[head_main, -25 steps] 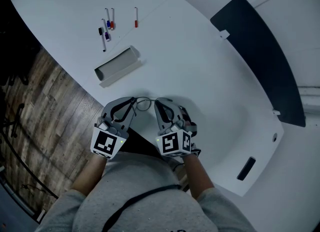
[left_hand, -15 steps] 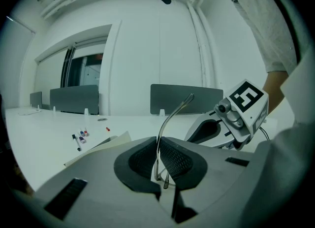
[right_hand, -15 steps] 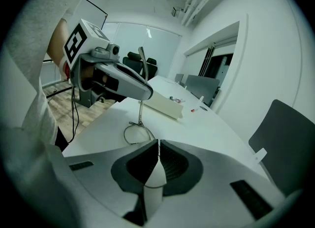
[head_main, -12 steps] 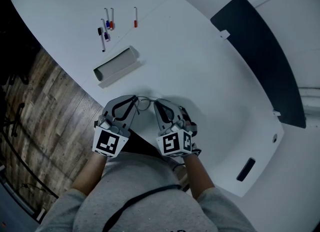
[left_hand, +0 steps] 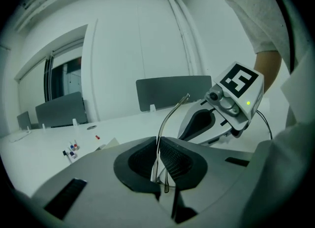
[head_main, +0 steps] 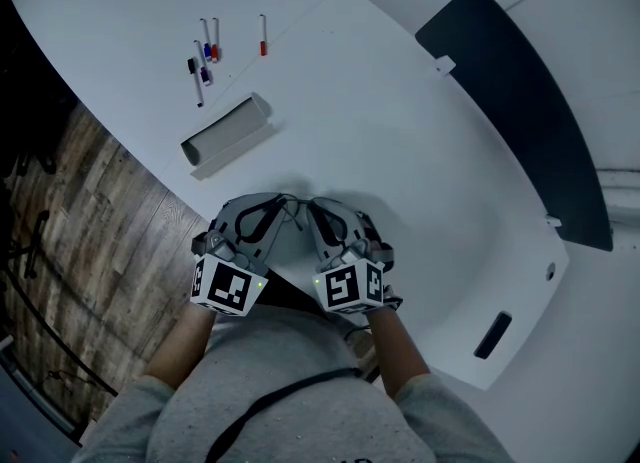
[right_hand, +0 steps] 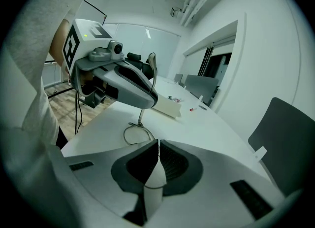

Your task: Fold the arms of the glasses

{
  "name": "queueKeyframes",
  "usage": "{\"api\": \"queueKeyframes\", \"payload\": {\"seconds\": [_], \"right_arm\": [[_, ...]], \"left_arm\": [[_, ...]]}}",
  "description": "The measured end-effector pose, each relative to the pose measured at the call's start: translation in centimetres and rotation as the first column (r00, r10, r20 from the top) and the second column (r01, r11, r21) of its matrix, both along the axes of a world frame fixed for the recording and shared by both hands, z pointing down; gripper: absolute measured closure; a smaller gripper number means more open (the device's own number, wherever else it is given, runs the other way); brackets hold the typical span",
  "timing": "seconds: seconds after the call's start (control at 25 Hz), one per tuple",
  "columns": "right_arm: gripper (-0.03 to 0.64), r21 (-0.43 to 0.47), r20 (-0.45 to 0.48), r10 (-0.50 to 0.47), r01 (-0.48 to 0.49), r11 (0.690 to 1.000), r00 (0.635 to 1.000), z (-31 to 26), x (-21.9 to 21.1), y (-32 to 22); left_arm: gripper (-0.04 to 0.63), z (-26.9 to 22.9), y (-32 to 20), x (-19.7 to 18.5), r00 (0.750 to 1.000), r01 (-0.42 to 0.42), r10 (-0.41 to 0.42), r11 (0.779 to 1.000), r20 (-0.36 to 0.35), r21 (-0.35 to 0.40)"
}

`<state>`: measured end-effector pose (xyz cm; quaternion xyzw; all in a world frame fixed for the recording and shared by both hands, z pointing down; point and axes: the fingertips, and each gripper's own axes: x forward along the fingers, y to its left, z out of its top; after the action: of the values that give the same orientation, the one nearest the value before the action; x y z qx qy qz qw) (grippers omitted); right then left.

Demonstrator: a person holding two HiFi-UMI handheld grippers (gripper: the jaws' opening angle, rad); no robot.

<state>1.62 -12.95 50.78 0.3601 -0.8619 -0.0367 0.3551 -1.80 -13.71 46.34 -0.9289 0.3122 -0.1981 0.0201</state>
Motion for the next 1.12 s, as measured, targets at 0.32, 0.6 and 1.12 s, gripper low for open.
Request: {"api": "queueKeyframes", "payload": {"seconds": [0.32,0.6,1.12], "right_arm": [[0.589,0.001,0.004,0.002,-0.002,1.0,1.0,0.0,0.2,0.0],[0.589,0.005,-0.004,0.005,-0.005,1.0,1.0,0.1,0.3,-0.1],[0.589,0.011,-0.005,0.009,-0.009,1.0,1.0,0.1,0.3,-0.1]], "left_arm": [[0.552,0.9,0.3,1.5,0.997,-0.045,0.045,0.999,0.069,0.003],[0.541,0.5,0.7,1.9,0.996,-0.093,0.093,0.996,0.016,-0.01],[0.524,-1.6,1.4,1.8,0.983,-0.178,0.179,0.983,-0.042,0.036]]}}
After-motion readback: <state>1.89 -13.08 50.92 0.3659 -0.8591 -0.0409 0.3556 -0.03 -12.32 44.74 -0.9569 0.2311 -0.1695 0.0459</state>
